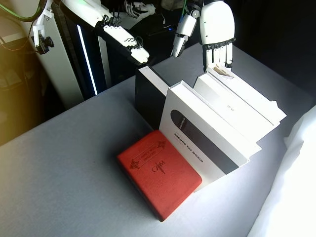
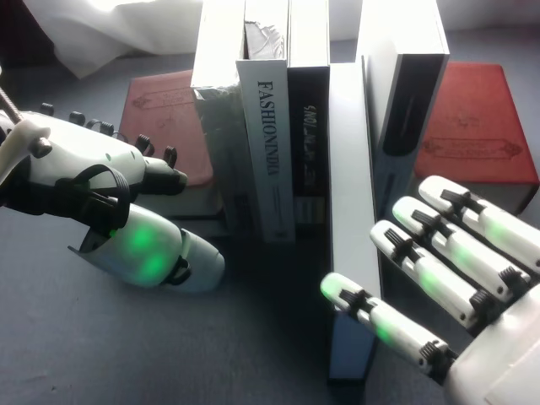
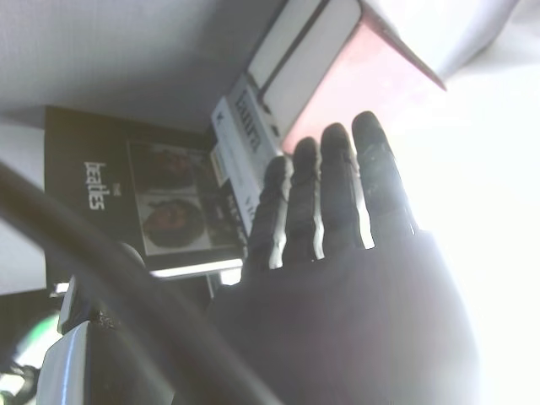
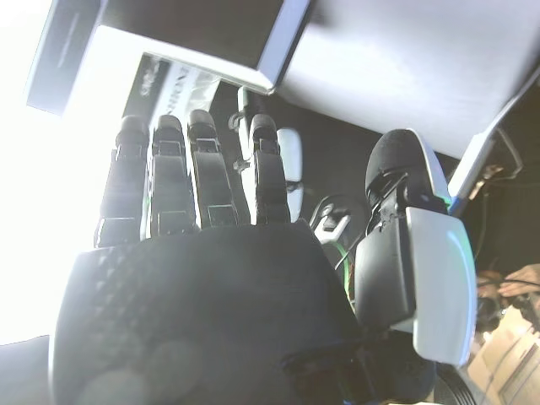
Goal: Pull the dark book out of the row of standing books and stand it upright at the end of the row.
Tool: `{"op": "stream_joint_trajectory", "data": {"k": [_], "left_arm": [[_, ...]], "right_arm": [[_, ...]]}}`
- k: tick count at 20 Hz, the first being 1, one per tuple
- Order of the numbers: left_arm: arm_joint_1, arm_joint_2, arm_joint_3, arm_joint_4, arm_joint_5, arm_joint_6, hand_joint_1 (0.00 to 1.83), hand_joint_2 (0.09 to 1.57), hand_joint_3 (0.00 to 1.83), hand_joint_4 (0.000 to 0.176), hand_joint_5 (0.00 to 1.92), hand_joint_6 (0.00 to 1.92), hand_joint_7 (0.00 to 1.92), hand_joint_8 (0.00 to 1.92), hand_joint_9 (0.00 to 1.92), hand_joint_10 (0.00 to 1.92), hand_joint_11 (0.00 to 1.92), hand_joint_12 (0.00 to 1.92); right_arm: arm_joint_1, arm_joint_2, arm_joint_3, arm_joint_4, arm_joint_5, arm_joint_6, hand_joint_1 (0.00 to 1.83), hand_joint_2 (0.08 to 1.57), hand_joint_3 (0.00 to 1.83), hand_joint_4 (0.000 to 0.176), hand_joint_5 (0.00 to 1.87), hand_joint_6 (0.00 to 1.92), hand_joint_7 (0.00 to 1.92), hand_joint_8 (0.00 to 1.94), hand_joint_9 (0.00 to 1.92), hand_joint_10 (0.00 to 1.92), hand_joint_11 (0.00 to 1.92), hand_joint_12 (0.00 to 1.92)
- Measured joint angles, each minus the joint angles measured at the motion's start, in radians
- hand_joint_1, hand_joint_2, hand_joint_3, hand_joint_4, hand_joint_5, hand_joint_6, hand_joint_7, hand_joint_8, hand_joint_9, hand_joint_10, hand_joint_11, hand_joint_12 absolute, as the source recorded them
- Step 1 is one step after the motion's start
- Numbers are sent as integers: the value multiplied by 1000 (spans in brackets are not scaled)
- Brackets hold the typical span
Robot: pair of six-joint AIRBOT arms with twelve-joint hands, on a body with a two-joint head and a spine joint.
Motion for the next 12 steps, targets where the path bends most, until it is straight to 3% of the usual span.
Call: {"op": "stream_joint_trajectory", "data": {"k": [5,8,12], "left_arm": [[0,0,0,0,0,0,0,1141,3,0,85,3,107,7,85,7,12,177],[0,0,0,0,0,0,0,1136,0,0,90,5,109,5,90,7,17,184],[0,0,0,0,0,3,0,1136,0,0,91,3,99,0,79,1,9,187]], "right_arm": [[71,13,89,4,-76,62,0,1152,5,0,69,7,42,7,0,0,0,0],[134,48,141,-11,-187,142,0,1162,9,0,73,8,43,7,0,0,0,0],[137,67,173,-1,-327,182,0,1163,7,0,50,0,23,0,0,0,0,0]]}}
